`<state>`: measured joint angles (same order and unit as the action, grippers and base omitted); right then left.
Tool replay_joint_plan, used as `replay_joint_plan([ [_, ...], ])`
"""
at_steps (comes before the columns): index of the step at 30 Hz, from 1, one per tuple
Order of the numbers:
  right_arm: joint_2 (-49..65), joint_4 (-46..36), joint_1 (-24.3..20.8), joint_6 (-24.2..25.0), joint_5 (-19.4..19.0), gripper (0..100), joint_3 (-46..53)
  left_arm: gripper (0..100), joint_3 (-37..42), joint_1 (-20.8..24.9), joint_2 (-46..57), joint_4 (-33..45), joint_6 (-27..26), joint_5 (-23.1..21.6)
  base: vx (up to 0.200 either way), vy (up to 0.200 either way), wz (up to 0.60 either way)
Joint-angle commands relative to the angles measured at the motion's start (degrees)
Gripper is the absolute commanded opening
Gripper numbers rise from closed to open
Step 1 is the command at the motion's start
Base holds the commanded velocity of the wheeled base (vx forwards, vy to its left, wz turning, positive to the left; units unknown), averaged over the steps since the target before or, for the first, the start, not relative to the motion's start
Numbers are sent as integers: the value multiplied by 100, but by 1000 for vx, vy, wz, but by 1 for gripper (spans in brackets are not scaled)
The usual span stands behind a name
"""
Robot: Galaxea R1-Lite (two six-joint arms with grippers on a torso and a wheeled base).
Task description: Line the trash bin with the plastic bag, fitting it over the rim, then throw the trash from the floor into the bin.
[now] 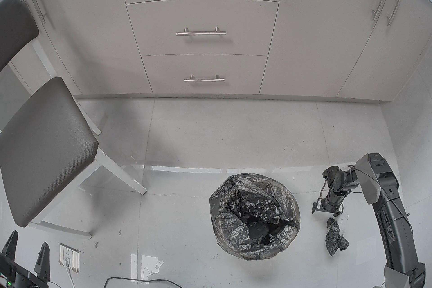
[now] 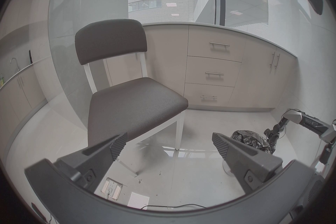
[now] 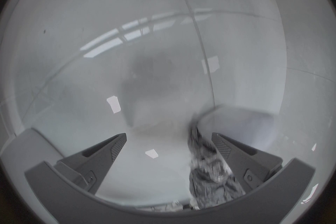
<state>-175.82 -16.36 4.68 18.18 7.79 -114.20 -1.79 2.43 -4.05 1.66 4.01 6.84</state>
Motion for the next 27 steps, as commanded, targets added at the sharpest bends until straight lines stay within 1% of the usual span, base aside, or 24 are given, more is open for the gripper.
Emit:
replay_joint_plan([
  [1,-179,353,15,37,91,100,-39,100,3,4,-35,-8,12,2,0,0,0],
  [4,-179,485,-11,178,82,100,-39,100,3,4,-35,1,12,2,0,0,0],
  [7,-179,792,-46,151,82,100,-39,100,3,4,-35,1,12,-7,0,0,0],
  [8,-179,1030,-99,72,74,100,-39,100,3,4,-35,1,12,-7,0,0,0],
  [9,-179,1073,-125,-121,91,100,-39,100,3,4,-35,1,12,-7,0,0,0],
  [12,-179,977,-134,-534,170,100,-39,100,3,4,-35,1,12,-7,0,0,0],
  [13,-179,792,-143,-710,364,100,-39,100,3,4,-35,1,21,-7,0,0,0],
  [14,-179,696,-143,-763,469,100,-39,100,3,4,-35,1,21,-7,0,0,0],
  [15,-179,529,-152,-842,654,100,-39,100,3,4,-35,-8,21,-7,0,0,0],
  [17,-179,353,-161,-895,803,100,-39,100,3,4,-35,-8,30,-7,0,0,0],
  [20,-179,265,-161,-965,856,100,-39,100,3,4,-35,-8,30,-7,0,0,0],
  [25,-179,309,-152,-1554,856,100,-39,100,3,4,-35,-8,47,-7,0,0,0],
  [27,-179,318,-152,-1607,847,100,-39,100,3,4,-35,-16,47,-7,0,0,0],
])
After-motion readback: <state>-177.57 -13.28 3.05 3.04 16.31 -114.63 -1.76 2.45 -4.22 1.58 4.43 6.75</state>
